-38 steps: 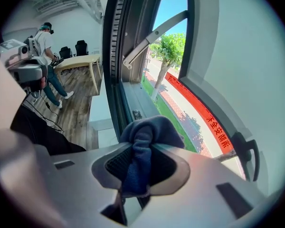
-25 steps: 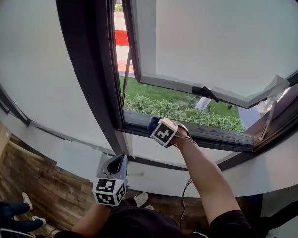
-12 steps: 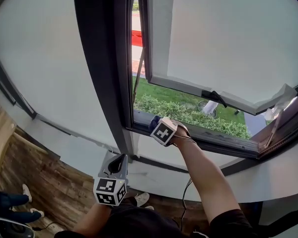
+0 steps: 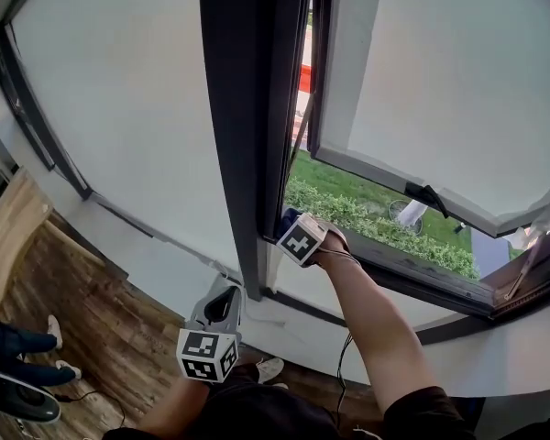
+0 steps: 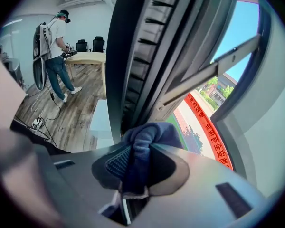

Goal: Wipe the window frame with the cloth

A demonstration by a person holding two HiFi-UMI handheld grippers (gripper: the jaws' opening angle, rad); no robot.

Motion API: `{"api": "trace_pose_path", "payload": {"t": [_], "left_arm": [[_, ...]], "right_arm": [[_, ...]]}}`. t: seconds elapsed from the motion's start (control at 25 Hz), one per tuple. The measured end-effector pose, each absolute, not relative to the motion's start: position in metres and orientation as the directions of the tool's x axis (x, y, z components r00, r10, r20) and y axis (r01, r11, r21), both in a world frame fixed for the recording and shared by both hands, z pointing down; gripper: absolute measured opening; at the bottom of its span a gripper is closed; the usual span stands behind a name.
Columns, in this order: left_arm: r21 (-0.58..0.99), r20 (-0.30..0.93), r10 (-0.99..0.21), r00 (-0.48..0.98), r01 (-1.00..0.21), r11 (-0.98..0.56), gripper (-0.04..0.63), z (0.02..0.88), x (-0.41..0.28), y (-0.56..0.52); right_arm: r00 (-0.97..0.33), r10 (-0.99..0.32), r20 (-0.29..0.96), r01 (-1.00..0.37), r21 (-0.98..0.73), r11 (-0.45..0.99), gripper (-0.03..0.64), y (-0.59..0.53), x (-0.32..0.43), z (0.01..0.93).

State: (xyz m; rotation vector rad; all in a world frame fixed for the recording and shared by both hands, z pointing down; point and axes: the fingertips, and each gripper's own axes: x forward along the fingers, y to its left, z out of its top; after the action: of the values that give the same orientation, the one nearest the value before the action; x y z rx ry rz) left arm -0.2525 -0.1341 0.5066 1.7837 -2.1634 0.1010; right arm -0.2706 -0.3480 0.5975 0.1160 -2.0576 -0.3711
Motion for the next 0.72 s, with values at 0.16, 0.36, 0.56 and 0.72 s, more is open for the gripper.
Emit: {"api": "trace_pose_path", "payload": {"t": [0.16, 0.36, 0.56, 0.72], "left_arm": [[0.166, 0.285, -0.943, -0.172, -0.960, 0.225, 0.008, 0.505, -0.258, -0.131], [0.182, 0.266, -0.952, -0.153, -0.961, 0.206, 0.008, 0.502, -0.255, -0.136], [0.188, 0.258, -0.959, -0.119, -0.967, 0.171, 0.008, 0.500, -0.249, -0.143], [0.189, 0.244, -0.966, -0.084, -0.973, 0.132, 0.008, 0.495, -0.239, -0.156]], "right_arm": [[-0.532, -0.208, 0.821, 0.044, 0.272, 0.961, 0.086, -0.347, -0.268, 0.598], [-0.714, -0.209, 0.668, -0.071, 0.228, 0.971, 0.077, -0.342, -0.261, 0.580], [-0.817, -0.279, 0.504, -0.169, 0.252, 0.953, 0.077, -0.333, -0.239, 0.554], [-0.883, -0.357, 0.304, -0.280, 0.267, 0.922, 0.077, -0.321, -0.216, 0.506]]}}
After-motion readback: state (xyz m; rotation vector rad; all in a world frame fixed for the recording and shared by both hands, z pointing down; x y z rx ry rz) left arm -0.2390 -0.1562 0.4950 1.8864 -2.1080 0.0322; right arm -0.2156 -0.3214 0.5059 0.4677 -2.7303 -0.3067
